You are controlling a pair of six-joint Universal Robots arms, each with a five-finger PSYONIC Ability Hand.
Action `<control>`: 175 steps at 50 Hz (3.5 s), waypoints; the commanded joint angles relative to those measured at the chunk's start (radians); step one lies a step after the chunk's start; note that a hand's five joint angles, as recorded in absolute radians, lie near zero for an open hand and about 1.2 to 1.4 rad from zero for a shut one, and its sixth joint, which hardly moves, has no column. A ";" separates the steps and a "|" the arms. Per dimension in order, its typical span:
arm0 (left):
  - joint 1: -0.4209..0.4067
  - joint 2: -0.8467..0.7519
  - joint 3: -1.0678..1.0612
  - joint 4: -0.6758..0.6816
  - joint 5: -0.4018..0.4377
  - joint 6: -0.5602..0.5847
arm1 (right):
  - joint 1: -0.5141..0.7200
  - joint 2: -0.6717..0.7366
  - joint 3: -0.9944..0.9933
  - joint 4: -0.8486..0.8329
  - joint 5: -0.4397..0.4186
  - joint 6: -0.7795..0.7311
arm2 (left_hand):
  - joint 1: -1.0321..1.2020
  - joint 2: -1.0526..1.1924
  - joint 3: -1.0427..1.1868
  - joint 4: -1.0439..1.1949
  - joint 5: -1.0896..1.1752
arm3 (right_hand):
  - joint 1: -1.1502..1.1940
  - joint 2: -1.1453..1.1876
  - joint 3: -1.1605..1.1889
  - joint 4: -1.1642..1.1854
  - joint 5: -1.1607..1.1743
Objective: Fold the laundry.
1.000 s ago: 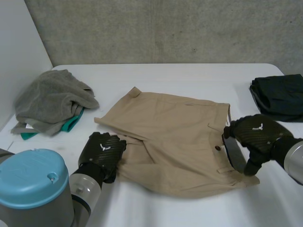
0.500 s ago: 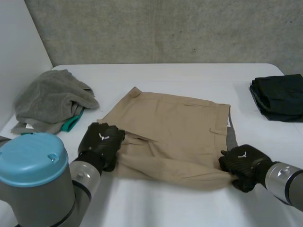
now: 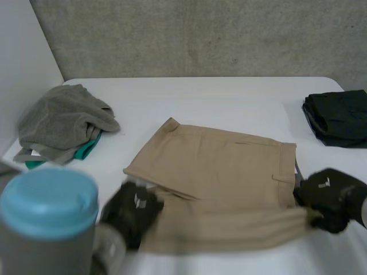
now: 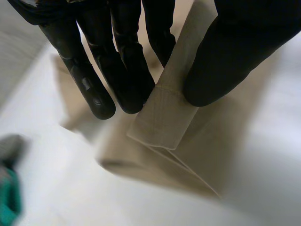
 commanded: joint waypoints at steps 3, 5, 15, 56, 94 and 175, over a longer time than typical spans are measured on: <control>0.099 -0.283 0.327 0.271 -0.004 0.124 | 0.113 0.214 -0.207 -0.207 0.056 0.187 | 0.266 0.205 0.209 0.196 0.256 | 0.430 0.220 0.214 0.208 0.234; 0.102 -0.364 0.431 0.360 -0.004 0.179 | 0.139 0.245 -0.244 -0.252 0.087 0.210 | 0.266 0.205 0.209 0.196 0.256 | 0.430 0.220 0.214 0.208 0.234; 0.150 -0.673 0.755 0.708 0.016 0.408 | 0.228 0.531 -0.472 -0.609 0.282 0.211 | 0.266 0.205 0.209 0.196 0.256 | 0.430 0.220 0.214 0.208 0.234; 0.131 -0.326 0.174 0.761 0.113 -0.028 | 0.110 0.378 -0.167 -0.547 0.153 0.563 | -0.955 -1.017 -1.013 -1.026 -0.966 | -0.615 -0.824 -0.830 -0.836 -0.811; 0.214 -0.130 0.042 0.699 0.107 -0.066 | 0.372 0.350 -0.305 -0.683 -0.077 -0.060 | -0.955 -1.017 -1.013 -1.026 -0.966 | 0.430 0.220 0.214 0.208 0.234; -0.035 -0.558 0.698 0.230 0.041 -0.284 | 0.366 0.467 -0.595 -0.375 0.204 0.849 | -0.916 -0.978 -0.974 -0.987 -0.927 | -0.792 -1.002 -1.007 -1.013 -0.988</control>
